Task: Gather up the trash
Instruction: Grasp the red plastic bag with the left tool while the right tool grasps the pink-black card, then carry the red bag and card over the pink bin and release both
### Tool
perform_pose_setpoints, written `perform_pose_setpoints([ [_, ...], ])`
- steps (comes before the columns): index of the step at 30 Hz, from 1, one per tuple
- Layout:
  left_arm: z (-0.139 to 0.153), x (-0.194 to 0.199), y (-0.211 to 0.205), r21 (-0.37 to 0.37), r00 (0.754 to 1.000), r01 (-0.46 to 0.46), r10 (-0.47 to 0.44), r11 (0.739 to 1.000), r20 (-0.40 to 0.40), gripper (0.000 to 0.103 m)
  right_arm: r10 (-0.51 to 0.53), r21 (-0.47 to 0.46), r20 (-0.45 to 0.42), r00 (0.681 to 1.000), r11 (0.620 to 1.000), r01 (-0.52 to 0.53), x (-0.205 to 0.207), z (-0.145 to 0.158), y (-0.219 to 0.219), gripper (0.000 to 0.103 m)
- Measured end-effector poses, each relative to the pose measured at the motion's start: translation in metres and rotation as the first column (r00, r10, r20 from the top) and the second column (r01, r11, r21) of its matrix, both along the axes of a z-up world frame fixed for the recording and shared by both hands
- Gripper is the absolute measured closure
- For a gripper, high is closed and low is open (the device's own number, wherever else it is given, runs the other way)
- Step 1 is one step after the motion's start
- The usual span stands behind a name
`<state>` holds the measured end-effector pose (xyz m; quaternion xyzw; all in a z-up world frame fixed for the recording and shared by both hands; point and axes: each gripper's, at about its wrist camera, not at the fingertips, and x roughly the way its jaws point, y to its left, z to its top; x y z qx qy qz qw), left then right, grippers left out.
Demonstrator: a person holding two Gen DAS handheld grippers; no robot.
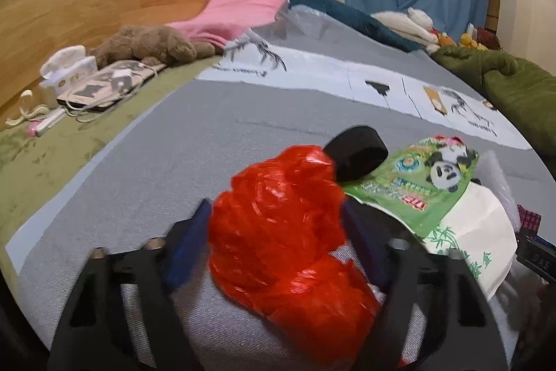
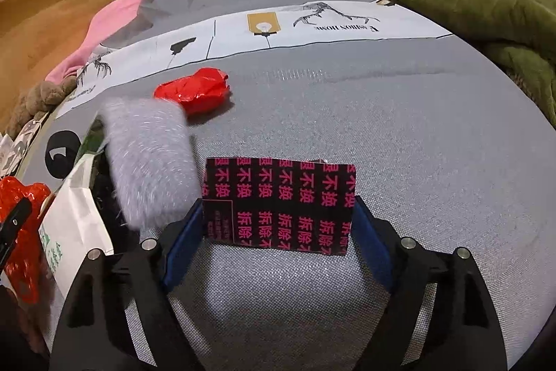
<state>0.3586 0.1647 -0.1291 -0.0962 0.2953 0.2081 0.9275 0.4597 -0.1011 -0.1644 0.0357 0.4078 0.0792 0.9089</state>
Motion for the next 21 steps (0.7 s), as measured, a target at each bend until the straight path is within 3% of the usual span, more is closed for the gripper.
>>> perform_pose_setpoints([
  [11,0.019,-0.018,0.006,-0.061,0.995,0.006,0.000,0.998,0.097,0.040,-0.047,0.033,0.063,0.997,0.998,0.045,-0.016,0.021,-0.013,0.024],
  [21,0.062,-0.049,0.006,-0.116,0.984,0.052,-0.031,0.992,0.177,0.040,-0.027,0.063,0.156,0.987,0.998,0.017,-0.057,0.077,-0.025,0.024],
])
